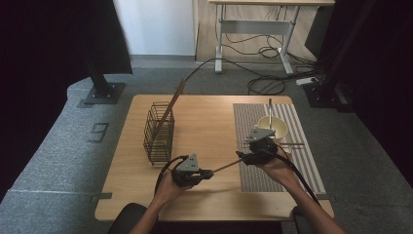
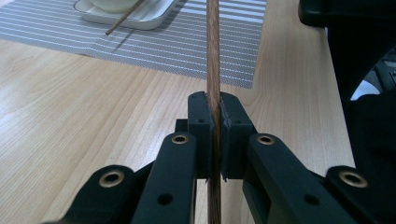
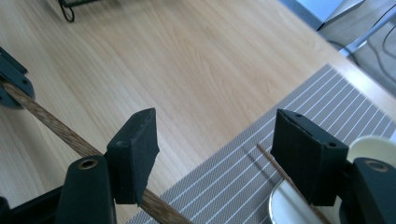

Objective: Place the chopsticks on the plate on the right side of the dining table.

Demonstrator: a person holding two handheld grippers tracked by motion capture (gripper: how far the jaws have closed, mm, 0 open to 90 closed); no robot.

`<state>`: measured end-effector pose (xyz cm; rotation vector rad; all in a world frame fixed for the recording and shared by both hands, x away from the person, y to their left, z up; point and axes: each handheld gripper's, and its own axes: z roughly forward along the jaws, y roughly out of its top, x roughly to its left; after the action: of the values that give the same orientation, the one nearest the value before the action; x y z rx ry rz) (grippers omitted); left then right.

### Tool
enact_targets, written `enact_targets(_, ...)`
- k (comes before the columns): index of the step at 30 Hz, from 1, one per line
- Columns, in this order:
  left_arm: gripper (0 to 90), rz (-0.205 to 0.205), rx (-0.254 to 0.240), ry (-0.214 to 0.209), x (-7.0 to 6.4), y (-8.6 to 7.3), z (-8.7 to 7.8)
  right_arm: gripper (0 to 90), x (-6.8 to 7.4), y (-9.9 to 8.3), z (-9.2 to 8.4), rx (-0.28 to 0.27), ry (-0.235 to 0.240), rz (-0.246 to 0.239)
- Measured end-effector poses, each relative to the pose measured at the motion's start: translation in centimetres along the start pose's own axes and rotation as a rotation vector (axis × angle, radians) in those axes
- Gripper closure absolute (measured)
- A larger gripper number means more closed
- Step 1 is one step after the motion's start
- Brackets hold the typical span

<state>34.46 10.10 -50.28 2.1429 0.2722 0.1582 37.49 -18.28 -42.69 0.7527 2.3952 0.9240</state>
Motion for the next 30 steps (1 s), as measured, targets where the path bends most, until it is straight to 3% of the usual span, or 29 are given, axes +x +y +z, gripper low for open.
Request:
enact_targets(5, 85.4, 0.003, 0.017, -0.01, -0.1, 0.0, 0.3, 27.5, -0.5, -0.3, -0.5, -0.021, 0.043, 0.014)
enact_targets(9, 85.4, -0.002, 0.034, -0.014, 0.1, 0.0, 0.2, 22.9, -0.6, -0.3, -1.3, -0.034, 0.119, 0.021)
enact_targets(12, 85.4, -0.003, 0.045, -0.021, 0.1, 0.1, 0.2, 19.9, -0.2, -0.5, -1.4, -0.006, 0.171, 0.001)
enact_targets(17, 85.4, 0.01, 0.077, -0.036, -0.1, 0.2, 0.7, 18.1, 1.5, -0.7, -0.6, 0.045, 0.256, -0.082)
enact_targets(20, 85.4, 0.017, 0.085, -0.049, -0.3, 0.2, 0.9, 23.9, 2.4, -0.8, 0.0, 0.071, 0.281, -0.142)
enact_targets(24, 85.4, 0.027, 0.094, -0.064, -0.5, 0.3, 1.1, 39.5, 3.4, -1.0, 0.8, 0.122, 0.29, -0.226)
enact_targets(30, 85.4, 0.03, 0.113, -0.078, -0.6, 0.3, 1.2, 56.8, 4.1, -1.1, 1.0, 0.145, 0.285, -0.293)
